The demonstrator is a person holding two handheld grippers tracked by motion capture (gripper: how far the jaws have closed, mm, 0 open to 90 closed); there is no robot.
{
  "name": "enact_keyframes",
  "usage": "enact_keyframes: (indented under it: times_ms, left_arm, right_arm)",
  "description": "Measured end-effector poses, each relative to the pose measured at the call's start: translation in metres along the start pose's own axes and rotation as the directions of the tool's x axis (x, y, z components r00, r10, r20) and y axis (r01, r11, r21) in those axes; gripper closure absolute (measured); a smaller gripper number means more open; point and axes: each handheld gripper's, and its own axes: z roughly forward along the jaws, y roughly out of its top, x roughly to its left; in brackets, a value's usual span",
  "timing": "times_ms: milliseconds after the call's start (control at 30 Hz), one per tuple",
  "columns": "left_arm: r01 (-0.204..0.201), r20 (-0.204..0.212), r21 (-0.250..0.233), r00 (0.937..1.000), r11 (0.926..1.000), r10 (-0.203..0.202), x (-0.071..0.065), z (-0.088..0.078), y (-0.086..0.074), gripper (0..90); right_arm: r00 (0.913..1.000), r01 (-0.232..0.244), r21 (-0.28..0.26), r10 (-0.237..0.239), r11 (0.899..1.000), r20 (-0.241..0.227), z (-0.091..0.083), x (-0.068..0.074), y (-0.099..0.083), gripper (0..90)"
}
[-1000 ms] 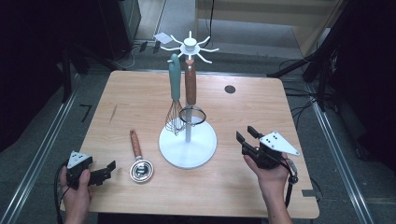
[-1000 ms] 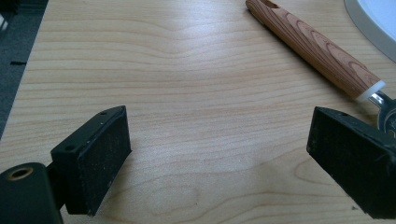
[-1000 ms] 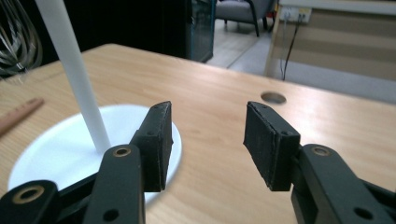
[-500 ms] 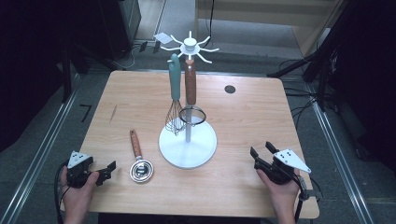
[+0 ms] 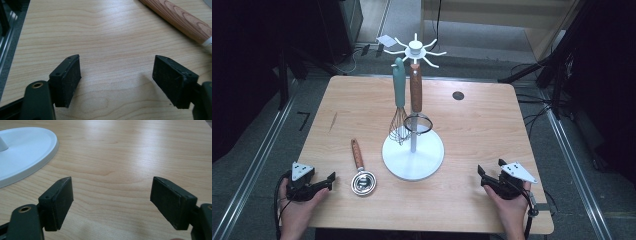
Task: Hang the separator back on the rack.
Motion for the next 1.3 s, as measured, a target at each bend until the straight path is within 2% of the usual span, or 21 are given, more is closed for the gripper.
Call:
enact_keyframes:
  times_ms: [67,133,200,233,267,300,400,533,633,700,733,800,833,900,1000,1033,1100,1167,1200,1233,1300]
  left_arm:
    - [-0.005,-0.008,0.006,1.0,1.0,0.005,-0.001,0.001,0.001,34.9]
    - [-0.008,-0.006,0.005,0.9999,1.0,0.008,-0.001,0.0,0.001,37.6]
    - [-0.012,0.017,-0.006,0.9998,0.9999,0.013,-0.001,0.0,0.001,50.4]
    - [-0.014,0.025,-0.008,0.9996,0.9999,0.014,0.0,0.0,0.001,50.4]
    - [-0.006,0.04,-0.011,0.9992,0.9999,0.007,0.0,0.0,0.001,57.2]
    - [-0.006,0.04,-0.011,0.9992,0.9999,0.007,0.0,0.0,0.001,59.1]
    - [0.028,0.107,-0.011,0.9939,0.9995,-0.026,0.006,0.002,0.002,64.4]
    - [0.058,0.109,0.007,0.9923,0.9983,-0.059,0.006,0.006,0.008,77.6]
    - [0.065,0.138,0.006,0.9882,0.9979,-0.065,0.001,0.007,0.012,84.9]
    - [0.042,0.156,0.016,0.9868,0.999,-0.044,-0.005,0.008,0.012,87.2]
    - [0.024,0.178,0.024,0.9837,0.9994,-0.028,-0.01,0.006,0.01,87.7]
    - [0.021,0.182,0.024,0.9831,0.9995,-0.025,-0.013,0.005,0.01,88.1]
    - [0.016,0.189,0.021,0.9818,0.9997,-0.02,-0.016,0.004,0.01,88.3]
    - [0.005,0.212,0.014,0.9773,0.9999,-0.008,-0.02,0.003,0.01,88.1]
    - [-0.038,0.243,0.012,0.9695,0.9992,0.034,-0.026,0.005,0.01,85.9]
    - [-0.038,0.243,0.012,0.9695,0.9992,0.034,-0.026,0.005,0.01,85.9]
    - [-0.026,0.263,0.004,0.9644,0.9996,0.024,-0.028,0.004,0.011,86.1]
    - [-0.037,0.28,-0.001,0.9593,0.9993,0.036,-0.031,0.002,0.011,86.2]
    - [-0.035,0.307,-0.006,0.9512,0.9994,0.035,-0.032,0.001,0.011,85.9]
    - [-0.035,0.307,-0.006,0.9512,0.9994,0.035,-0.032,0.001,0.011,85.8]
    - [-0.018,0.331,-0.021,0.9434,0.9996,0.024,-0.031,0.0,0.014,85.4]
  right_arm:
    - [1.0,-0.006,-0.001,0.006,1.0,0.004,0.0,-0.001,0.0,18.7]
    - [0.9999,-0.008,0.001,0.008,1.0,0.007,0.0,-0.002,-0.001,18.8]
    - [0.9998,-0.009,-0.001,0.009,1.0,0.017,-0.002,-0.001,-0.002,19.4]
    - [0.9998,-0.009,-0.001,0.009,1.0,0.017,-0.002,-0.001,-0.002,19.4]
    - [0.9996,0.001,0.004,-0.001,1.0,0.028,-0.002,-0.001,-0.002,19.4]
    - [0.9996,0.001,0.004,-0.001,1.0,0.028,-0.002,-0.001,-0.002,19.4]
    - [0.9991,0.008,0.019,-0.008,1.0,0.043,-0.001,0.001,-0.001,20.9]
    - [0.9974,0.035,0.038,-0.037,0.999,0.063,-0.002,0.009,-0.003,25.3]
    - [0.9967,0.046,0.006,-0.046,0.999,0.067,-0.006,0.012,-0.004,29.1]
    - [0.9985,0.004,-0.005,-0.004,1.0,0.054,-0.009,0.01,-0.002,32.6]
    - [0.9973,-0.016,-0.012,0.016,1.0,0.072,-0.009,0.009,-0.002,34.2]
    - [0.9965,-0.039,-0.009,0.039,0.999,0.073,-0.01,0.007,-0.002,36.7]
    - [0.9942,-0.094,-0.026,0.095,0.995,0.049,-0.01,0.002,-0.003,38.8]
    - [0.9931,-0.108,-0.029,0.109,0.994,0.042,-0.01,0.001,-0.004,38.8]
    - [0.9957,-0.09,-0.012,0.09,0.996,0.024,-0.007,0.002,-0.002,37.7]
    - [0.9957,-0.09,-0.012,0.09,0.996,0.024,-0.007,0.002,-0.002,37.7]
    - [0.9971,-0.073,-0.006,0.073,0.997,0.022,-0.006,0.007,-0.001,36.6]
    - [0.9975,-0.055,-0.002,0.055,0.999,0.045,-0.005,0.012,0.0,36.6]
    - [0.9978,-0.057,-0.003,0.058,0.998,0.033,-0.005,0.016,0.001,36.7]
    - [0.9978,-0.057,-0.003,0.058,0.998,0.033,-0.005,0.016,0.001,36.7]
    - [0.999,-0.044,-0.004,0.044,0.999,0.009,-0.005,0.019,0.002,36.7]
